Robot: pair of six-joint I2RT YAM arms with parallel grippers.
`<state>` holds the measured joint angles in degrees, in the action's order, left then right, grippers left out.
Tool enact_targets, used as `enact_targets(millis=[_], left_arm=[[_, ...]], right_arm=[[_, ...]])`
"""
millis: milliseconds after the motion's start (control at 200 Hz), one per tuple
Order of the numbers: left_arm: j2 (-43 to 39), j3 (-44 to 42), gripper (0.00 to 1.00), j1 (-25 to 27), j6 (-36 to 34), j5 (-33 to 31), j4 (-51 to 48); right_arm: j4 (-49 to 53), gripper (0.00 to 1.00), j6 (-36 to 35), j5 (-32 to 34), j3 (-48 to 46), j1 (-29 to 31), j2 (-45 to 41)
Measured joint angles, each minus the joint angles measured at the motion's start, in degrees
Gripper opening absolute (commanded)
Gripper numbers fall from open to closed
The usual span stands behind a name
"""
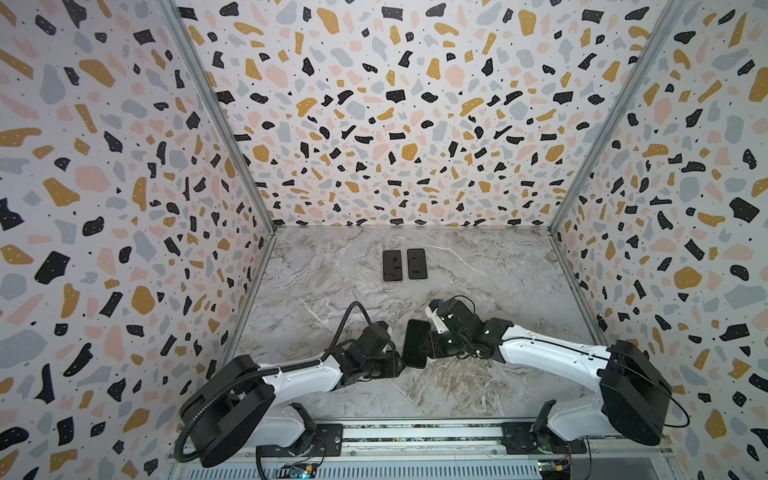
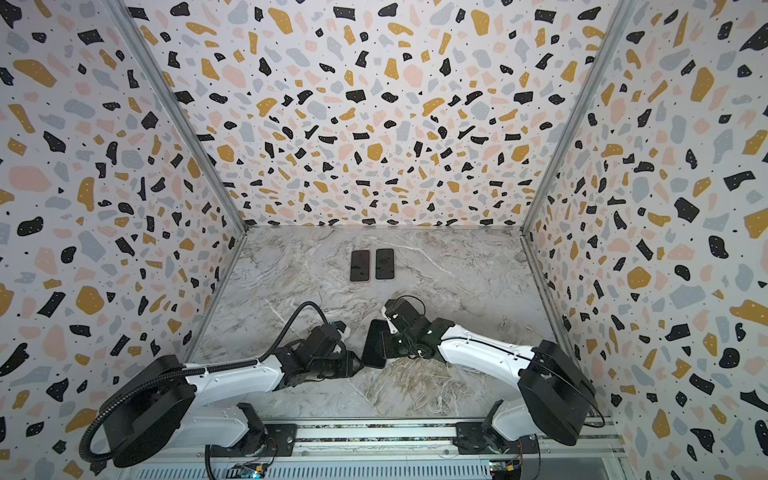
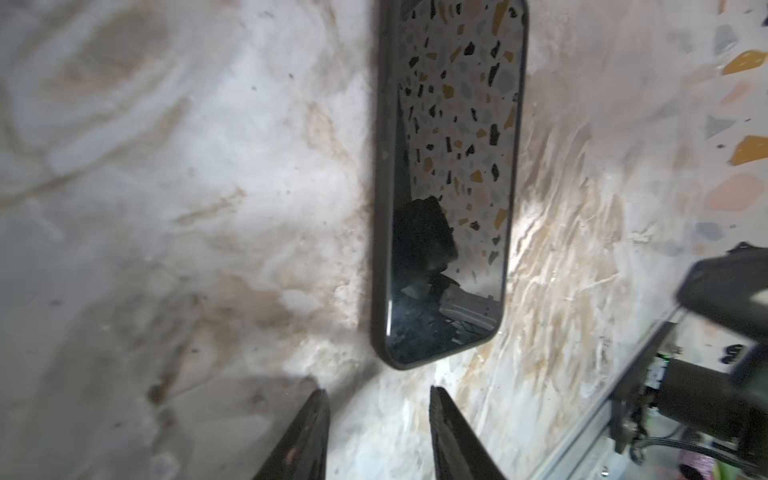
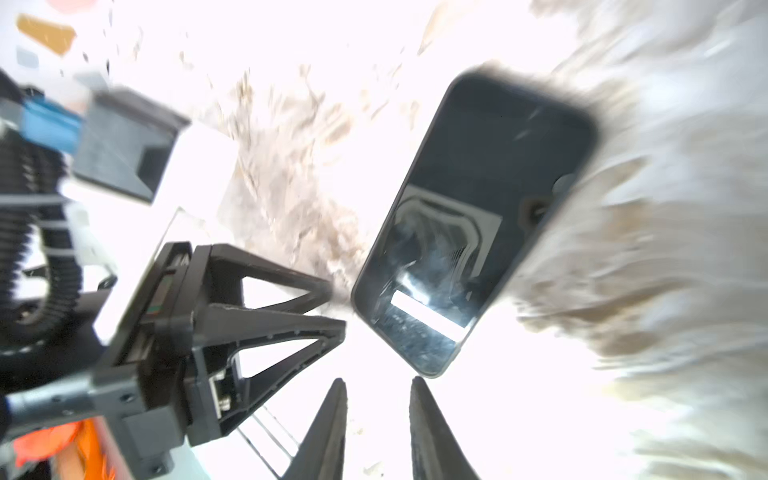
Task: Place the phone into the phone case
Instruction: 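Open the right gripper and lift it away while the left grips the cased phone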
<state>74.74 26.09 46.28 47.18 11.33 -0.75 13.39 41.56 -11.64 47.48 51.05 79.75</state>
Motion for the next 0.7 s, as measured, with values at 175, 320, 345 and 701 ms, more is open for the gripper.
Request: enact_targets(millis=[175,320,345,701], left_arm=[[-0.07,4.42,0.53,-0.04,-3.72,-3.65,-8.44],[1.70,9.40,0.62,0.46,-6.08,-6.45,-12.31],[2.14,10.36,0.63,0.76,-6.23,-7.04,-12.94],[11.15,23.85,0.93,8.57,-7.58,-16.92,-19.85]], right_arm=[[0.09,0.47,-2.95,4.24,-0.02,-0.61,-0.57],[-0.02,0.60,-5.29,5.38,-0.13,-1.62,-0.52],[-0.02,0.61,-5.79,5.66,-0.22,-1.88,-0.52],[-0.48,0.86,-9.53,6.67,-8.79,-12.11,-6.75]])
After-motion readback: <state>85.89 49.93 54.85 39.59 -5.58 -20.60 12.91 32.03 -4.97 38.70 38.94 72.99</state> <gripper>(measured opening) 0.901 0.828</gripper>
